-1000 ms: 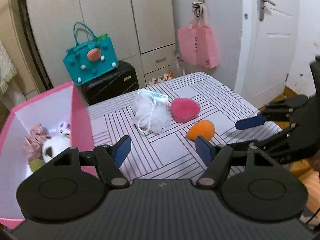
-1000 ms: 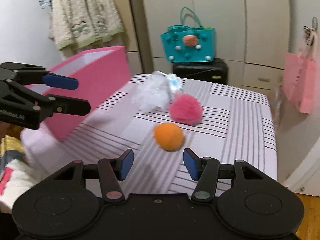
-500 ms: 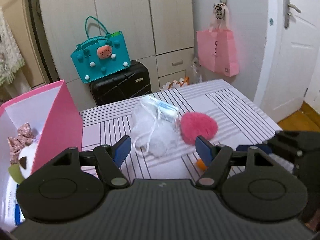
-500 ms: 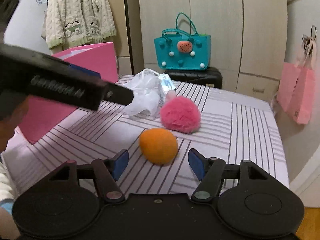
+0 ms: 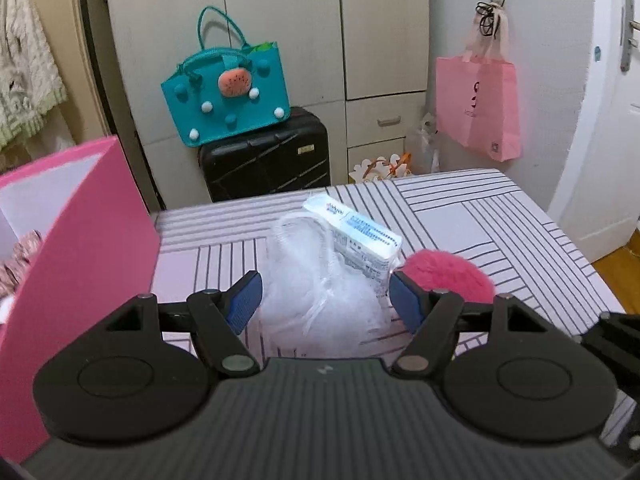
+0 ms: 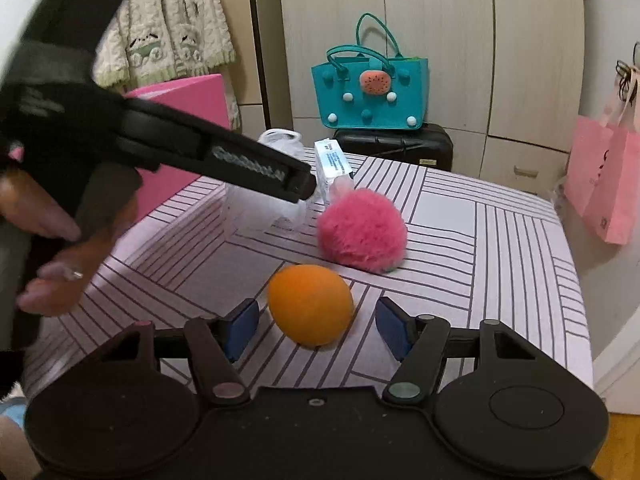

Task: Organize soft objects
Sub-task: 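Close the left gripper on the white mesh pouf while the right grips the orange sponge, then lift the mesh pouf with the left tool while the right carries the orange sponge to the box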

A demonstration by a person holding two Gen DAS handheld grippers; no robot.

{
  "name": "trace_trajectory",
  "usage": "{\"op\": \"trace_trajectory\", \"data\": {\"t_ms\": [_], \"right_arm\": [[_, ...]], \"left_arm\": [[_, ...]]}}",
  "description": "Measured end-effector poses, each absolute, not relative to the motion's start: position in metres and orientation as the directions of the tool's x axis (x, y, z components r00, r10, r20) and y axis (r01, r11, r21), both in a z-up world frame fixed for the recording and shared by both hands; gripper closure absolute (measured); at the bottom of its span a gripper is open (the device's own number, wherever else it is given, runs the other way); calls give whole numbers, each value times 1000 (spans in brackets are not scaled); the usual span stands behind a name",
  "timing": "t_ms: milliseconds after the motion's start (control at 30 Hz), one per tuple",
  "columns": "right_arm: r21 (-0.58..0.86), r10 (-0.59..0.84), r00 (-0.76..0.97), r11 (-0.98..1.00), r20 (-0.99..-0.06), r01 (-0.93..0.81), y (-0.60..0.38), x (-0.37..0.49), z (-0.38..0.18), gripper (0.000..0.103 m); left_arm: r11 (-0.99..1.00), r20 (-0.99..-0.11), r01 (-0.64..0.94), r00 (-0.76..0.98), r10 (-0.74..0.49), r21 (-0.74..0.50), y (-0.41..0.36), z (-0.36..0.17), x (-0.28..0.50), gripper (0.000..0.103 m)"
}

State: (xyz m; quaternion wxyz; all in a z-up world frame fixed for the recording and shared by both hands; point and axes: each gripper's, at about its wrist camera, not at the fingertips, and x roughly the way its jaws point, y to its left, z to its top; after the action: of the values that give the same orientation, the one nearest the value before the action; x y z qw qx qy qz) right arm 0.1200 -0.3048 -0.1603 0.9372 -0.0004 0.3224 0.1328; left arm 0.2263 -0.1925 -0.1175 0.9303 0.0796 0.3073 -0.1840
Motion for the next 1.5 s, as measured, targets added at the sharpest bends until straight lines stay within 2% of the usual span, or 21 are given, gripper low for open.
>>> {"op": "trace_trajectory", "data": {"t_ms": [167, 200, 267, 367, 467, 767, 1100, 1500], "right_arm": [[115, 266, 766, 962, -586, -246, -309, 117, -161, 55], [122, 273, 765, 961, -583, -250, -310, 116, -162, 55], [125, 274, 767, 960, -580, -248, -311, 116, -162, 56], [138, 279, 769, 960, -576, -245, -312, 116, -163, 56], [149, 285, 767, 958, -575, -244, -313, 119, -163, 56], [154, 268, 770, 963, -579, -219, -312, 118, -161, 56], [179, 257, 771, 966, -582, -186, -309, 104, -155, 56], [191, 263, 737, 965, -623, -182, -310, 83, -145, 56]], "left_arm": [[930, -639, 369, 714, -286, -5, -189, -131, 237, 48], [932, -643, 361, 710, -285, -14, -188, -133, 238, 49], [935, -645, 352, 706, -292, -38, -185, -135, 238, 59], [935, -644, 351, 705, -297, -47, -184, -137, 237, 68], [933, -642, 357, 704, -303, -48, -182, -138, 235, 72], [923, -629, 367, 693, -353, -114, -169, -133, 221, 76], [894, -620, 419, 662, -421, -160, -154, -119, 185, 76], [829, -638, 540, 590, -494, -142, -131, -95, 140, 76]]}}
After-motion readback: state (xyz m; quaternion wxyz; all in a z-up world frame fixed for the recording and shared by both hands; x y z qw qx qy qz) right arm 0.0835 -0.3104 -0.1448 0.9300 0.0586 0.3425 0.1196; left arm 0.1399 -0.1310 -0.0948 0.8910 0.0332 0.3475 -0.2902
